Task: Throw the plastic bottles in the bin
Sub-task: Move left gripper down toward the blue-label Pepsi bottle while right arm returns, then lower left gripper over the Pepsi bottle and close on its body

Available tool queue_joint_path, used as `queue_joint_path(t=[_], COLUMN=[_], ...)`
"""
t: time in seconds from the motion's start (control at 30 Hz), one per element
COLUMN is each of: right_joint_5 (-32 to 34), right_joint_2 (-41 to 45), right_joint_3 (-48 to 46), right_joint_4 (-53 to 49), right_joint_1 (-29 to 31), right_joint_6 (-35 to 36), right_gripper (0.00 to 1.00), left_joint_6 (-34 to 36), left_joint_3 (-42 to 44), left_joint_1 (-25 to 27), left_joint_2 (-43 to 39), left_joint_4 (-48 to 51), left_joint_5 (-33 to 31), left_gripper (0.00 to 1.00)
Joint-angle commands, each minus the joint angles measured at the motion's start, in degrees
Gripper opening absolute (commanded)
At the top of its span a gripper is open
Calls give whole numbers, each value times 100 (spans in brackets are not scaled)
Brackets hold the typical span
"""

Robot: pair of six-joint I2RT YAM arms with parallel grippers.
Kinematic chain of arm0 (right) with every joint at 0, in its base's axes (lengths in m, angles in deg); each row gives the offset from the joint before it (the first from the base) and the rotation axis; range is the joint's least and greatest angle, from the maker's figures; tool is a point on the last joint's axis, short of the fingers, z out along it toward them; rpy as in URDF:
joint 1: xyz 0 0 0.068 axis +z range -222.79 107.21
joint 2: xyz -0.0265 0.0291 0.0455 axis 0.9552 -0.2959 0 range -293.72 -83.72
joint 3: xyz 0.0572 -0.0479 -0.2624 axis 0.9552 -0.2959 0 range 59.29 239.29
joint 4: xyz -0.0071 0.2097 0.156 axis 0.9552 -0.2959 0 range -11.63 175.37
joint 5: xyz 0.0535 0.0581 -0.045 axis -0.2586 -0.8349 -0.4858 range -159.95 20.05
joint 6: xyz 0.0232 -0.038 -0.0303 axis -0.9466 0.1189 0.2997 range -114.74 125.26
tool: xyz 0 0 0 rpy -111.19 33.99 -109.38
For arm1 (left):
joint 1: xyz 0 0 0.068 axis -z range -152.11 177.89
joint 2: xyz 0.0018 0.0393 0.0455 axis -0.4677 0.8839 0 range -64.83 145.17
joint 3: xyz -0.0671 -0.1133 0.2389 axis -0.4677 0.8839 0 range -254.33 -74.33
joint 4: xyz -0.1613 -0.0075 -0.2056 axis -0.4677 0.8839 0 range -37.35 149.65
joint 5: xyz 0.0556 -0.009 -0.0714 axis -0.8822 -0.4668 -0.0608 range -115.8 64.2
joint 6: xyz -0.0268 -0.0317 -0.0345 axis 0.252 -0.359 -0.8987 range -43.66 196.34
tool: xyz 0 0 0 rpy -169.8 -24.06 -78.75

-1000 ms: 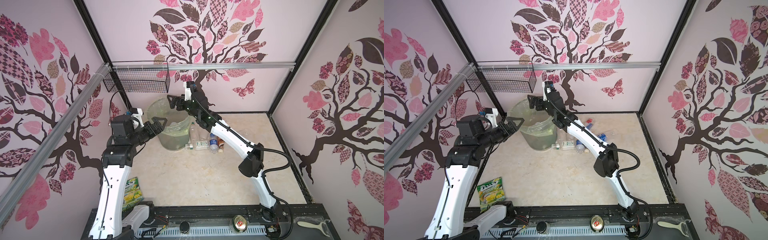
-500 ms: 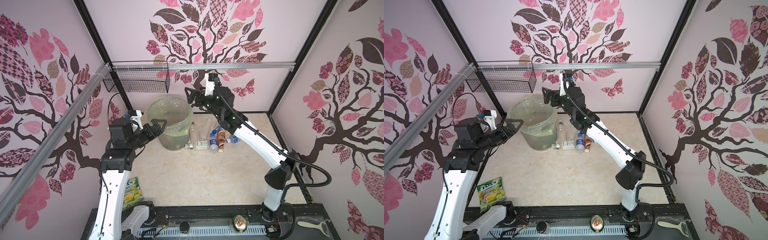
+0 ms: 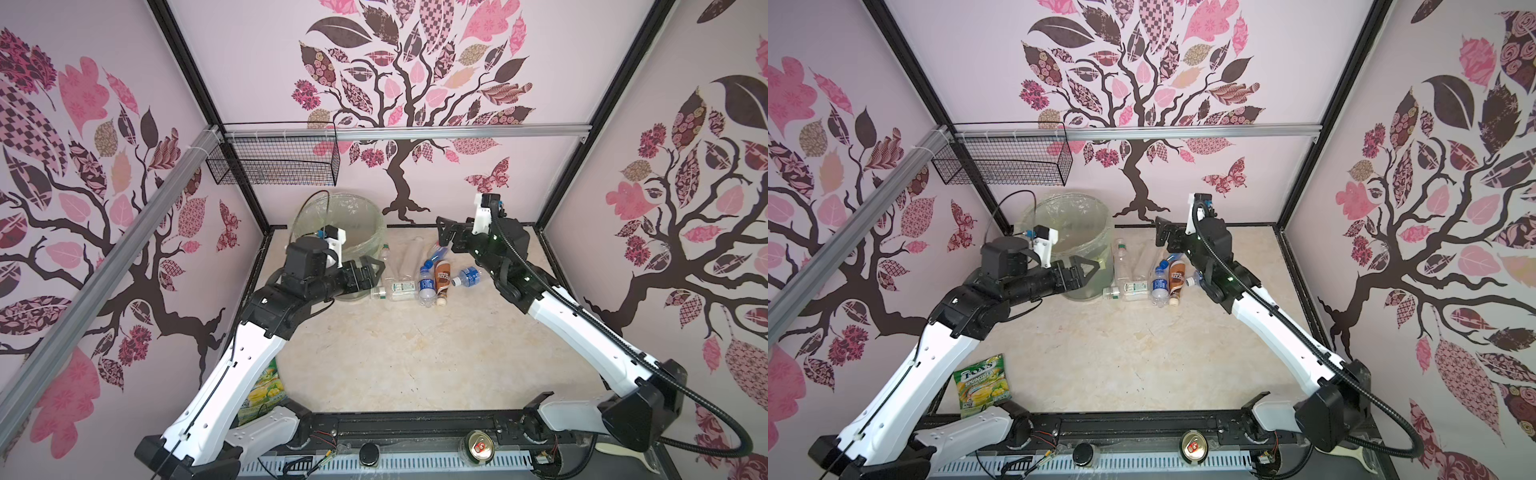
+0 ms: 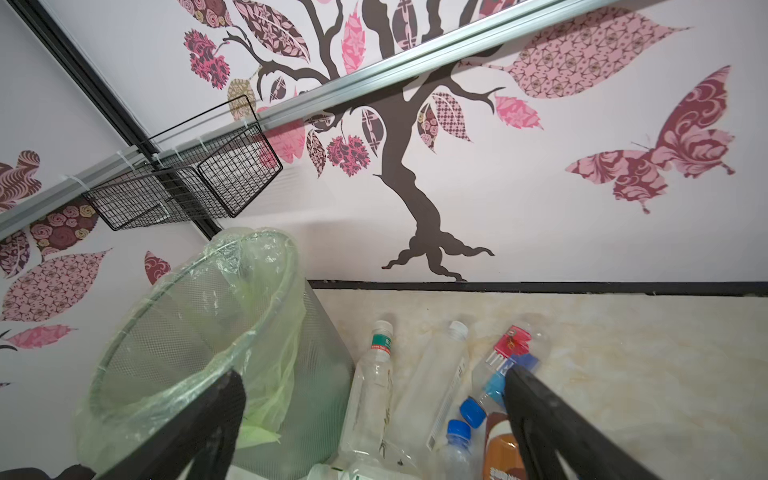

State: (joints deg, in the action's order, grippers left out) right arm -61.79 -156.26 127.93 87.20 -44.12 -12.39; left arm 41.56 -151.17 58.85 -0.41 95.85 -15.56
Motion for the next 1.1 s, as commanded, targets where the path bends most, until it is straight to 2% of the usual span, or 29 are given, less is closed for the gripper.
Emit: queue_joint_path(t=[0.0,0.2,0.33,0.5,0.63,0.9,1.07], right_joint_5=[177,503,652,737,447,343,129], right_joint_2=[573,1435,2026,2554,2660,2627,2999], right_joint_3=[-348,-1394,-2104,-2689,-2952,-3129,-3181], right_joint_4=[-319,-894,-1170,-1395,-1569,-1974,-2103], right_joint_1=[-123,-149,-160,-166,-171,-308,-333], right_joint_6=[176,141,-132,-317,-270,-471,-691], right_gripper=[100,100,100,99,99,99,99], left_joint_6=[135,-6,-311,-762,-1001,-1192,-1402], left_joint_3=[-233,-105,122,193,194,-483,-973], left_joint_1=[452,1434,1772,1782,1783,1782,1713], left_joint_2=[261,824,1172,1798,2400,3729,4456], left_joint_4=[78,187,10,-281,-731,-1081,-1102], left_joint_5=[-697,-1532,-1815,-1857,-1912,-1810,-1877], left_gripper=[98,98,98,98,98,98,98])
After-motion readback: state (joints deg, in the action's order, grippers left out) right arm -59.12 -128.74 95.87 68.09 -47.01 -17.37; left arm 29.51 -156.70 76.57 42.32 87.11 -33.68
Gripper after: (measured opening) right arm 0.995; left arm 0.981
